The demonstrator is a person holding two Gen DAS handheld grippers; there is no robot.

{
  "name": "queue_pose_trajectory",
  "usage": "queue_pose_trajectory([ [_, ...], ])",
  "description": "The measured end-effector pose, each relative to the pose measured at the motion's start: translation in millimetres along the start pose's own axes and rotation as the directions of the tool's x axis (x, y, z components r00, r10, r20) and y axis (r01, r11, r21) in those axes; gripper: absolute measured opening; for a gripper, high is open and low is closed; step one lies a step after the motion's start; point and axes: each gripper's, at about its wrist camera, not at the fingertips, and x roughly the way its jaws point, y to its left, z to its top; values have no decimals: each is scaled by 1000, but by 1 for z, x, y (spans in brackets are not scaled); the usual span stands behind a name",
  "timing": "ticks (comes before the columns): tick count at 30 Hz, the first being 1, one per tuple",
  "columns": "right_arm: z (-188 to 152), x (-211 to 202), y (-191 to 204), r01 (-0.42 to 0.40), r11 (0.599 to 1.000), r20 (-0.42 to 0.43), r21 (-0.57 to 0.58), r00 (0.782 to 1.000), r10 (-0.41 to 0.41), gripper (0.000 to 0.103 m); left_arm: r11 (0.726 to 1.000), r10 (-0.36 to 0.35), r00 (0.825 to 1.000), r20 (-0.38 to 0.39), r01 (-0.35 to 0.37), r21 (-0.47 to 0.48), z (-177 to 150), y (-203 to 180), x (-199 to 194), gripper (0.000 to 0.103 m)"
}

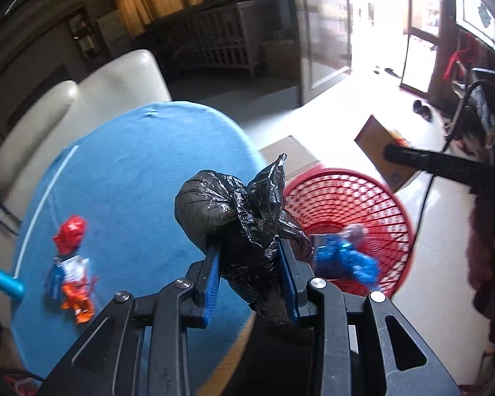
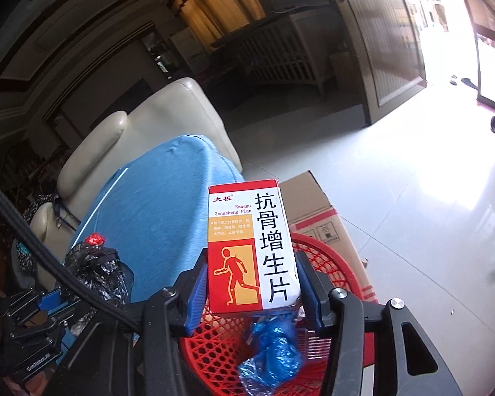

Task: Collect trash
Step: 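Carry the medicine box and black bag over the red wastebasket while opening both grippers, then bring both open grippers back over the table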

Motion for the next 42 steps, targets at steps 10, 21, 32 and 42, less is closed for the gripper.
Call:
queue_pose_trajectory([
  [10, 6, -3, -12, -21, 998, -17, 56, 1000, 22, 62, 992, -130, 991, 29, 130, 4, 17, -15, 3, 61],
  [21, 5, 10, 8, -35, 999, -39, 30, 999, 36, 62, 990, -85, 995, -50, 79, -115, -15, 34, 16, 61],
  [32, 0, 31, 61, -70, 996, -94, -62, 994, 64, 62, 960, 46, 997, -58, -60, -272, -68, 112, 2, 62],
  [42, -10, 60, 132, -137, 970, -176, -201, 979, 102, 62, 866, 144, 981, -131, -189, -464, -144, 200, -10, 62],
])
